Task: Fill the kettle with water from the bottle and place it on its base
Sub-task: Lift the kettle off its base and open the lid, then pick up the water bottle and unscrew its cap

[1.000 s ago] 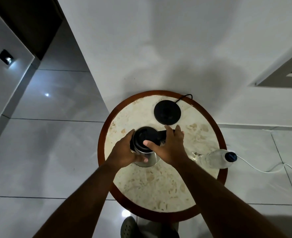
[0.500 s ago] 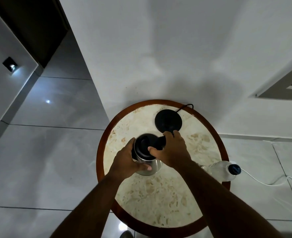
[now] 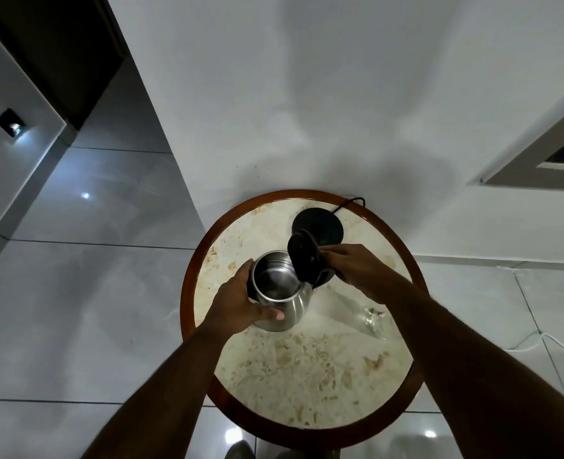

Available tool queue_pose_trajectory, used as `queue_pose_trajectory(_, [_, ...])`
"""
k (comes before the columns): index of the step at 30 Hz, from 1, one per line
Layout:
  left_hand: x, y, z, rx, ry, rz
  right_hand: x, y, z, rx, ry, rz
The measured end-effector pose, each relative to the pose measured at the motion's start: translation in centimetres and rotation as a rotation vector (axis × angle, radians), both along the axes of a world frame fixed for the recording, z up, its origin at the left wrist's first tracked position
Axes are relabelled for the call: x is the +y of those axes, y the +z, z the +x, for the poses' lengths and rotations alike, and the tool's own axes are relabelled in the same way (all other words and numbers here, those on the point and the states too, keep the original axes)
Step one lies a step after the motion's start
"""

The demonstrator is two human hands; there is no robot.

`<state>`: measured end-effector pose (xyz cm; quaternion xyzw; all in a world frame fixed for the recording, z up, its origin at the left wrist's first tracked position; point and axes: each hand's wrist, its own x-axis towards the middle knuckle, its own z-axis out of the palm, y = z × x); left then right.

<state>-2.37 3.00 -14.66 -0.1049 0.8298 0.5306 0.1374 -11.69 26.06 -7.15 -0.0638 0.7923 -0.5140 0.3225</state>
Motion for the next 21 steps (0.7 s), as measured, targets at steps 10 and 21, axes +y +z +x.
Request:
queue_pose_trajectory(10, [3.4, 1.4, 5.4, -0.260, 0.342, -0.032, 1.7, 2.4, 3.8, 0.228, -0.185, 0.089])
queue_pose_trajectory(21, [15.4, 1.0, 3.1, -0.228, -0.146, -0.121, 14.5, 6.6, 7.0, 0.538, -0.228, 0.626])
